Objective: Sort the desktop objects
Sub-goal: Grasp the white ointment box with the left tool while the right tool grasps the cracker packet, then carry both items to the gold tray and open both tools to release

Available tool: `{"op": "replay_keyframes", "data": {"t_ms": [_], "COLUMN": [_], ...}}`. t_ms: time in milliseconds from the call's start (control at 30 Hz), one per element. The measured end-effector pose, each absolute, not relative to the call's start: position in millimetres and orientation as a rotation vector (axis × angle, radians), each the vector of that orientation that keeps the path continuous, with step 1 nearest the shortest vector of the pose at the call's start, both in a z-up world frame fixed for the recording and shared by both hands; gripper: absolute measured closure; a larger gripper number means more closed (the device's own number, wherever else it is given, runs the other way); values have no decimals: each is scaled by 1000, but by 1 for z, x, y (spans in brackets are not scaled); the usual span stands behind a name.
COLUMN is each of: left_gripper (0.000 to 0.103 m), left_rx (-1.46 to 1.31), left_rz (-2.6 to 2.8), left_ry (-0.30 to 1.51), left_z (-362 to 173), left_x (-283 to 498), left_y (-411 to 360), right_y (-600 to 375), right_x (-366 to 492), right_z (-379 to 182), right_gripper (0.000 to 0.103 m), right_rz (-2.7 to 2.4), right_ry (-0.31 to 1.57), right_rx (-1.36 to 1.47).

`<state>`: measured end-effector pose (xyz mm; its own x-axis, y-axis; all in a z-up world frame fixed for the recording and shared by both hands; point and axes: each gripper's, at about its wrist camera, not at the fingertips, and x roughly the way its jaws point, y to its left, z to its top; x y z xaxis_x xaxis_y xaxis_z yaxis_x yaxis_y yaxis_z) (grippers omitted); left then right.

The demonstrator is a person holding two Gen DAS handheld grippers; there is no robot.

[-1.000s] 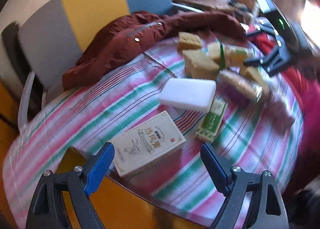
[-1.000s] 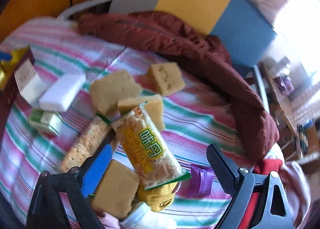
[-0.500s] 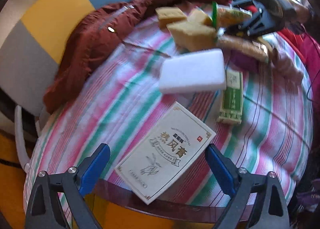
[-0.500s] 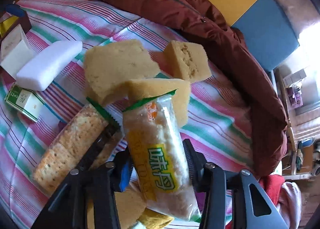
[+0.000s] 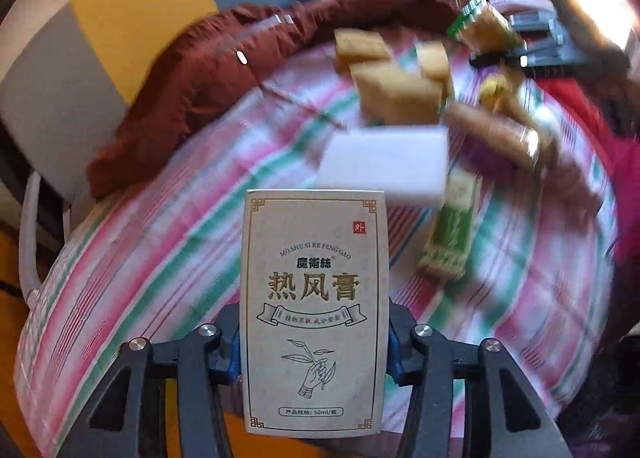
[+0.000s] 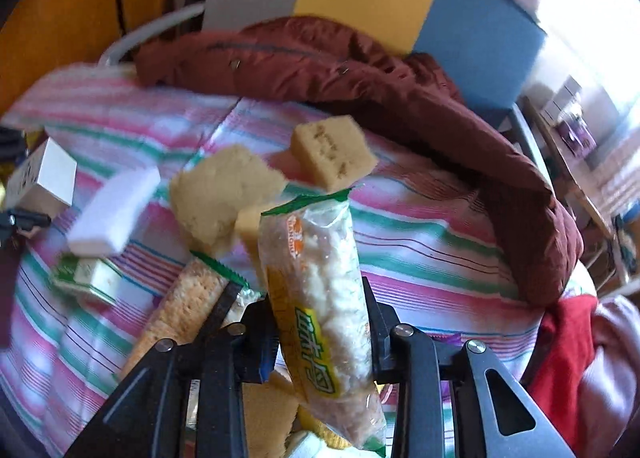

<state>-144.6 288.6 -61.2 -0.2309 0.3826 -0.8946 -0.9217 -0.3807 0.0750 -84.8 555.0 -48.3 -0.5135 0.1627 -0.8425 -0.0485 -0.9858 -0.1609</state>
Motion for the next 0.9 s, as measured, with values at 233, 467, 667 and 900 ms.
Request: {"op": "replay_keyframes", "data": {"t_ms": [233, 467, 667, 900], "left_gripper": [51, 51, 51, 51], "left_rx": [-1049, -1075, -1175, -1359], "left_rz": [1912, 2097, 2263, 2355], "left_ry": [565, 379, 257, 75], "left_z": [4, 49, 52, -8], "left_x": [-126, -101, -76, -66], "left_y": [241, 161, 84, 23], "right_y": [539, 463, 374, 267], "right_x": [-59, -48, -46, -58], "right_z": [-4, 12, 8, -13], "right_gripper": [70, 70, 70, 70], "right_rz": [2775, 2965, 3124, 3209], "right_ry": [65, 182, 284, 387], "right_rx": [-1344, -1369, -1474, -1679]}}
